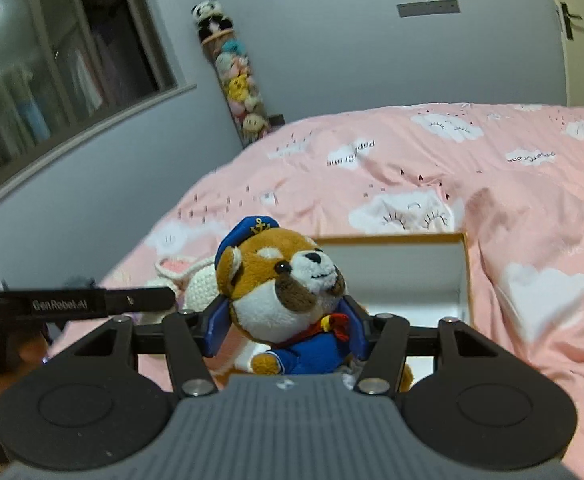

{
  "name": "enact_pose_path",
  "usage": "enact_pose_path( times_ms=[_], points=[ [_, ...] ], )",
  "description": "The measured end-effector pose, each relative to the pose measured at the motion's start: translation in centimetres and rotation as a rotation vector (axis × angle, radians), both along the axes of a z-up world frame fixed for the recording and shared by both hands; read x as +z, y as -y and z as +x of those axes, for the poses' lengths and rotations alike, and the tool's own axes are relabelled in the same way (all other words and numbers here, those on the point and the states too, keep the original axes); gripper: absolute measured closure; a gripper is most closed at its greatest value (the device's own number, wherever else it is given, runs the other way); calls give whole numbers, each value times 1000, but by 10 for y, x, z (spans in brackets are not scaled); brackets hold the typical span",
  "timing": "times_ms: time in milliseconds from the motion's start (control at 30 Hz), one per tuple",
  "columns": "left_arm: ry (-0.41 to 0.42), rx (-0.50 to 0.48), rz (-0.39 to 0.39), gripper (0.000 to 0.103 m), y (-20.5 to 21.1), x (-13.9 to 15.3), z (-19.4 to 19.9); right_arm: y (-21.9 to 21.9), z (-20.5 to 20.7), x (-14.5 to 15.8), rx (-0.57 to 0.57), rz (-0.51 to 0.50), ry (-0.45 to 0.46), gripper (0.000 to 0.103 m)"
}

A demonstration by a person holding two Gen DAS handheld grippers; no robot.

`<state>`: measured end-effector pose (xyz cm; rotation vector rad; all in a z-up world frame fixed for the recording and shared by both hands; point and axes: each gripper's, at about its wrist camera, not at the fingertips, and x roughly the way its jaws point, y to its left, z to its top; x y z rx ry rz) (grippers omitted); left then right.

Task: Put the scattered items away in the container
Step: 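Carry the panda plush and bunny over the orange box with both grippers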

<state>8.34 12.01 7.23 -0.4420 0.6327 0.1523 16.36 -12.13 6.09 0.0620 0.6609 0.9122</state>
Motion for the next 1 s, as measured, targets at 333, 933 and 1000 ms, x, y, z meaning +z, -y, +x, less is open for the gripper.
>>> enact_pose_path(
  times_ms=[333, 933, 1000],
  points=[
    [-90, 130, -139, 73, -18, -48, 58, -49, 77, -40, -100, -9, -218, 43],
    [-346, 139, -191, 71, -28, -112, 83, -107, 117, -150, -116, -237, -511, 44],
    [-355, 113, -218, 71, -30, -113, 83, -109, 116, -159, -101, -222, -572, 44]
  ],
)
